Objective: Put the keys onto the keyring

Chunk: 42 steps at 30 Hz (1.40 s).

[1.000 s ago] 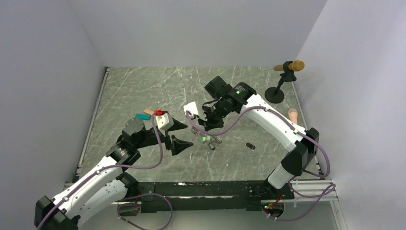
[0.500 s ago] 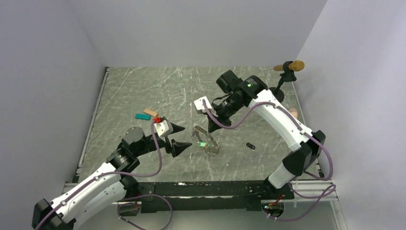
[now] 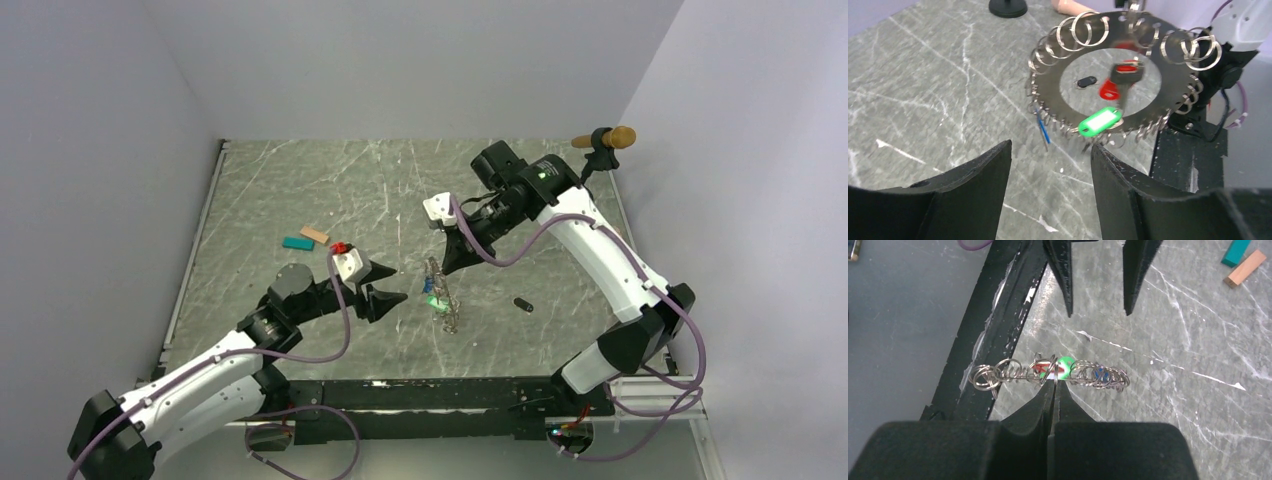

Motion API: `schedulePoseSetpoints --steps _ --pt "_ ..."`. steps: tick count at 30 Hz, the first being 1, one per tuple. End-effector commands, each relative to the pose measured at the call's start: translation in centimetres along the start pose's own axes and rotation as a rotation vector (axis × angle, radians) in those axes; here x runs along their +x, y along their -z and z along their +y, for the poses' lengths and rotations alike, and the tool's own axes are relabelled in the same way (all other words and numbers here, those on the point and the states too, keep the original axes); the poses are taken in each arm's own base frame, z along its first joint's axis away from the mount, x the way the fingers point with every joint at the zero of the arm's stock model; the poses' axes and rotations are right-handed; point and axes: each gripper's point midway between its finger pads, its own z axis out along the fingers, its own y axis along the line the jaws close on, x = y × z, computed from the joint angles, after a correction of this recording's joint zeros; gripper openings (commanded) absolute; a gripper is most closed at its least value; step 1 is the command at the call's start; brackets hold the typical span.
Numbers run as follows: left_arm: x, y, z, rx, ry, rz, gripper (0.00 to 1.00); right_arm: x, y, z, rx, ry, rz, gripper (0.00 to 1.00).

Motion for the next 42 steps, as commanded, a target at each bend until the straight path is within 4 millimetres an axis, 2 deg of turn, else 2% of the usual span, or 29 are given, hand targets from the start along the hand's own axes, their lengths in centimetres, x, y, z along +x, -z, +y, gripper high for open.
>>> schedulePoseSetpoints --steps 1,9,15,20,24,36,42 --pt "-2.0 -0.4 -2.4 0.108 -0.001 -0.1 0.65 -2.6 1.7 0.5 0.045 0.059 -0.109 0.0" --pt "-0.2 -0.5 -6.5 0.218 0.061 -0.127 0.66 -2.8 2.7 -0.9 0.093 -0.019 -0.18 0.0" --pt "0.2 -1.7 -7.5 0.221 0.047 -0.129 0.69 -2.9 2.9 -1.7 0.116 -0.057 -0.195 0.0" --pt "-0.4 -3.1 -6.7 0.126 0.007 -0.141 0.7 -2.8 3.0 -2.8 0.156 -0.124 -0.209 0.0" --pt "-0.3 -3.4 -6.1 0.062 0.005 -0.161 0.71 -2.7 3.1 -3.3 0.173 -0.147 -0.218 0.0" --pt "-2.2 -1.6 -4.6 -0.042 -0.023 -0.208 0.68 -2.4 3.0 -3.4 0.182 -0.158 -0.219 0.0" --pt "-2.5 -1.9 -4.8 -0.03 -0.025 -0.189 0.58 -2.4 3.0 -3.4 0.182 -0.163 -0.219 0.0"
